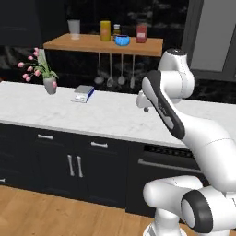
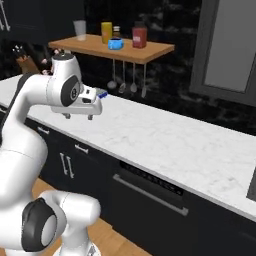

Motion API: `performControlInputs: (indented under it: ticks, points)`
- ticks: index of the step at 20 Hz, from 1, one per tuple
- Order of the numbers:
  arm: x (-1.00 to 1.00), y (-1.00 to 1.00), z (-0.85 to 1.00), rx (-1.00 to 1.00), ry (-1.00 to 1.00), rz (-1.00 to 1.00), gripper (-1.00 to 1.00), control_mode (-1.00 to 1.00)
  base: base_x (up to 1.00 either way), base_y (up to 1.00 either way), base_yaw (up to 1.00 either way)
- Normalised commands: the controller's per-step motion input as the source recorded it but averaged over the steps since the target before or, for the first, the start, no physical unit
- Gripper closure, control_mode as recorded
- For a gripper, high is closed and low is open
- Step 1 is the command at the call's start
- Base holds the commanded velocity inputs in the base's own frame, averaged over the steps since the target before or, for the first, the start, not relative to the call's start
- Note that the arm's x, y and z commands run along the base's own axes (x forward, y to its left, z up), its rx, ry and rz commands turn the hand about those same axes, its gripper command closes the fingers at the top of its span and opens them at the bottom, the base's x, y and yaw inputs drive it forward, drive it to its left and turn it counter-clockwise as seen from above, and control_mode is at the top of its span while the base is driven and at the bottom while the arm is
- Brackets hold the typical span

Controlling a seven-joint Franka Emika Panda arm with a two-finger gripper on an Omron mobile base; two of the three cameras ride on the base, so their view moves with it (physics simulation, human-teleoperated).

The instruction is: Gather all objects into one cabinet and sort the glasses and bowls to opposite sides.

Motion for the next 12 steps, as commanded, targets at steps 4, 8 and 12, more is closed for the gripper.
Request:
performControlInputs:
  ticks: [4,8,12]
  points:
    - [0.0,0.0,0.0,0.0,0.0,0.0,-1.0,1.0,0.45,1.0,-0.15]
    - [0.0,0.0,0.0,0.0,0.0,0.0,-1.0,1.0,0.26,0.94,-0.15]
    - [0.0,0.0,0.0,0.0,0.0,0.0,-1.0,1.0,0.21,0.64,-0.39]
